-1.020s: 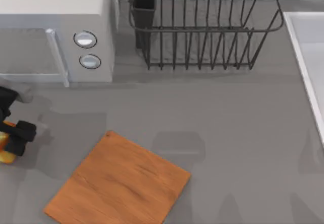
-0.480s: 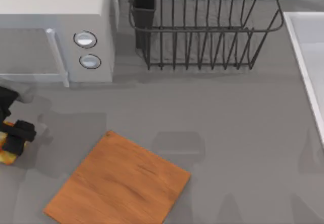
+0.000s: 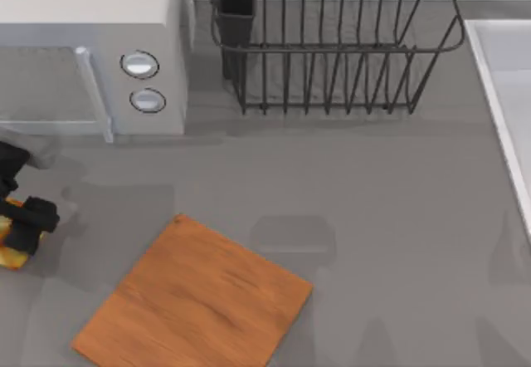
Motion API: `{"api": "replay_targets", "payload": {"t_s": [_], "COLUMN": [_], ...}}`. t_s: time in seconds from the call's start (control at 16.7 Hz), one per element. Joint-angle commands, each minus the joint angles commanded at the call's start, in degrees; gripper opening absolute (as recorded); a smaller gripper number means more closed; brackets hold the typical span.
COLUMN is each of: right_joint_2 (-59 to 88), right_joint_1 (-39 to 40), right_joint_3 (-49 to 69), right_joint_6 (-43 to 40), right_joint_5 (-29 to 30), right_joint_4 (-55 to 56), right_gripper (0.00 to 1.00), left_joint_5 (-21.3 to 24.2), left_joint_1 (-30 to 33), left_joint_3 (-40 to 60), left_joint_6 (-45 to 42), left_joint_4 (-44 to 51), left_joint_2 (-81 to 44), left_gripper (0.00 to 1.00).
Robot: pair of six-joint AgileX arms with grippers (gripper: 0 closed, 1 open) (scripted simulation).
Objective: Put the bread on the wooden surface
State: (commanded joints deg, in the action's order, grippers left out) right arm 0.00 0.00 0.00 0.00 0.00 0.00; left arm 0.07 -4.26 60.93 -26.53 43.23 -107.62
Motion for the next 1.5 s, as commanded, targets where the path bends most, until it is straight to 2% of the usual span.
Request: {"api": "replay_targets", "payload": {"t_s": [0.18, 0.42, 0.72, 0.9, 1.26, 1.5], "right_joint_2": [0.0, 0.0, 0.0, 0.0, 0.0, 0.0], "right_joint_1": [0.0, 0.0, 0.0, 0.0, 0.0, 0.0], "right_joint_3": [0.0, 0.0, 0.0, 0.0, 0.0, 0.0], "right_joint_6": [0.0, 0.0, 0.0, 0.0, 0.0, 0.0], "right_joint_5": [0.0, 0.0, 0.0, 0.0, 0.0, 0.0], "right_joint_4": [0.0, 0.0, 0.0, 0.0, 0.0, 0.0], "right_gripper": [1.0, 1.0, 1.0, 1.0, 1.0, 1.0], "left_joint_5": [-1.2, -3.7, -1.5, -0.1, -0.1, -0.4], "left_joint_1": [-2.0, -5.2, -2.5, 0.1, 0.0, 0.7], "left_joint_3": [-0.1, 4.4, 11.7, 14.2, 13.8, 11.4], "left_joint_6": [0.3, 0.4, 0.3, 0.3, 0.8, 8.9], "left_joint_4": [2.2, 11.4, 21.2, 22.4, 22.2, 20.8], "left_joint_2": [2.0, 8.0, 9.3, 8.2, 8.3, 8.4], "left_gripper": [0.0, 0.0, 0.0, 0.0, 0.0, 0.0]}}
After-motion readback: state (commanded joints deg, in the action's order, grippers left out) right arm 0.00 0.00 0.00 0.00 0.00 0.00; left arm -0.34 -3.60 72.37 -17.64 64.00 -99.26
